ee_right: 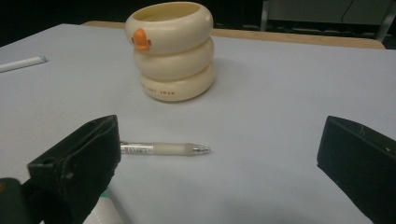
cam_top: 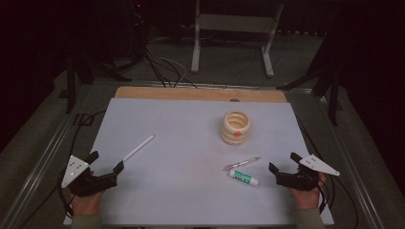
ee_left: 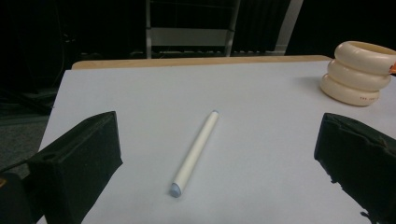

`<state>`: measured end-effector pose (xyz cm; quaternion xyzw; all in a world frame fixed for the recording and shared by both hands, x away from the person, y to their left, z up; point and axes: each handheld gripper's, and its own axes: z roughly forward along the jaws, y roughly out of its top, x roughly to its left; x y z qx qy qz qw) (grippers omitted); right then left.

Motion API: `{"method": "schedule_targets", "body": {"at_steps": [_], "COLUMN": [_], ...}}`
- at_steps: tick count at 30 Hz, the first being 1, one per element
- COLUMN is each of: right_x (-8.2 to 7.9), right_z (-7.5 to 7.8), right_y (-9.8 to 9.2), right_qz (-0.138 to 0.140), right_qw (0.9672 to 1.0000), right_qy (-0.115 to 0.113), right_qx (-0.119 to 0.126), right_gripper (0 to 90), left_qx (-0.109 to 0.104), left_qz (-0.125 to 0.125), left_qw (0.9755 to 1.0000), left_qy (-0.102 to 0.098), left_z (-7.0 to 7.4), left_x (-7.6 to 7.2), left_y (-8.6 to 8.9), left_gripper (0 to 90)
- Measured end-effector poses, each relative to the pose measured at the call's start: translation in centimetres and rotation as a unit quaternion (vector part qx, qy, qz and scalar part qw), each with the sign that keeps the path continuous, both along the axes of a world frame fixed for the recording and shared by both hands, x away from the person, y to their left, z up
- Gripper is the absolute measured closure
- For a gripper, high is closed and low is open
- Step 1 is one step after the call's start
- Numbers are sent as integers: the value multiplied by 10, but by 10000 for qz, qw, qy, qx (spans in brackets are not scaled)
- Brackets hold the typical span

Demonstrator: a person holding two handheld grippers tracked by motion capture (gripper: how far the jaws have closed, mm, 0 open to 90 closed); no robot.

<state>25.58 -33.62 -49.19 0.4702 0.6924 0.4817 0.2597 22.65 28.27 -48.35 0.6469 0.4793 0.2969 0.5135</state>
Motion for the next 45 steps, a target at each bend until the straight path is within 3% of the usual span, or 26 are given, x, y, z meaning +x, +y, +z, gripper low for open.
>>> {"method": "schedule_targets", "body": {"at_steps": [16, 30, 40, 45], "right_x": [2, 5, 26, 37], "right_z": [2, 29, 53, 64], "right_y": [-1, 8, 16, 23], "right_qz": [-88, -21, -52, -57], "right_qw": [9999, 9998, 9989, 9989], "right_qy": [104, 162, 260, 294], "right_qx": [97, 126, 381, 364], "right_gripper": [0, 0, 0, 0], "left_qx": [-46, -66, -79, -90], "left_qz": [-30, -2, -19, -12], "left_qw": [10000, 10000, 10000, 10000], "left_qy": [6, 8, 24, 27], "left_z": [0, 0, -1, -2], "left_x": [0, 0, -1, 0], "left_y": [-2, -2, -2, -2], "left_gripper": [10, 10, 10, 10]}}
